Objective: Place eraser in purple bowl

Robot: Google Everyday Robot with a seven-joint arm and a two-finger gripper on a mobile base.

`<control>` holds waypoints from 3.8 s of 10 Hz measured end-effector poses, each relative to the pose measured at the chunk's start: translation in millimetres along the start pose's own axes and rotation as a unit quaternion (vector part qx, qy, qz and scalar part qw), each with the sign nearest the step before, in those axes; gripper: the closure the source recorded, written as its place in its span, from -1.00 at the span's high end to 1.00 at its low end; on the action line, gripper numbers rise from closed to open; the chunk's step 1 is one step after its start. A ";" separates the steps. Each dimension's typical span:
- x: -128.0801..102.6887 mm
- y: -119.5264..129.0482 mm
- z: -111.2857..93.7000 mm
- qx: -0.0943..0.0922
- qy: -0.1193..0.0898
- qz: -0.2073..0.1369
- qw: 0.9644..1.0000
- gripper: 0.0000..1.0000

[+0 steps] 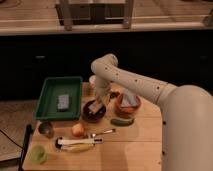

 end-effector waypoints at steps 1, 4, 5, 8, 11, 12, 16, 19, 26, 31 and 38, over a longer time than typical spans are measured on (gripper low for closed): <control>-0.2 -0.5 0.8 0.000 -0.002 -0.002 1.000 -0.96; -0.1 -0.9 3.0 0.002 -0.007 -0.007 1.000 -0.96; 0.6 -0.6 3.0 0.002 -0.008 -0.008 1.000 -0.96; 0.2 0.3 5.2 0.002 -0.012 -0.011 1.000 -0.96; -0.2 2.1 6.6 0.003 -0.016 -0.015 1.000 -0.96; -0.8 2.8 7.5 0.002 -0.017 -0.016 1.000 -0.96; -1.9 4.1 9.6 0.003 -0.020 -0.020 1.000 -0.96; -2.2 5.2 11.0 0.003 -0.021 -0.021 1.000 -0.96; -2.9 6.9 14.4 0.004 -0.027 -0.026 0.999 -0.96; -5.1 8.1 17.1 0.005 -0.030 -0.029 0.999 -0.96; -5.5 9.5 19.6 0.008 -0.035 -0.033 0.999 -0.96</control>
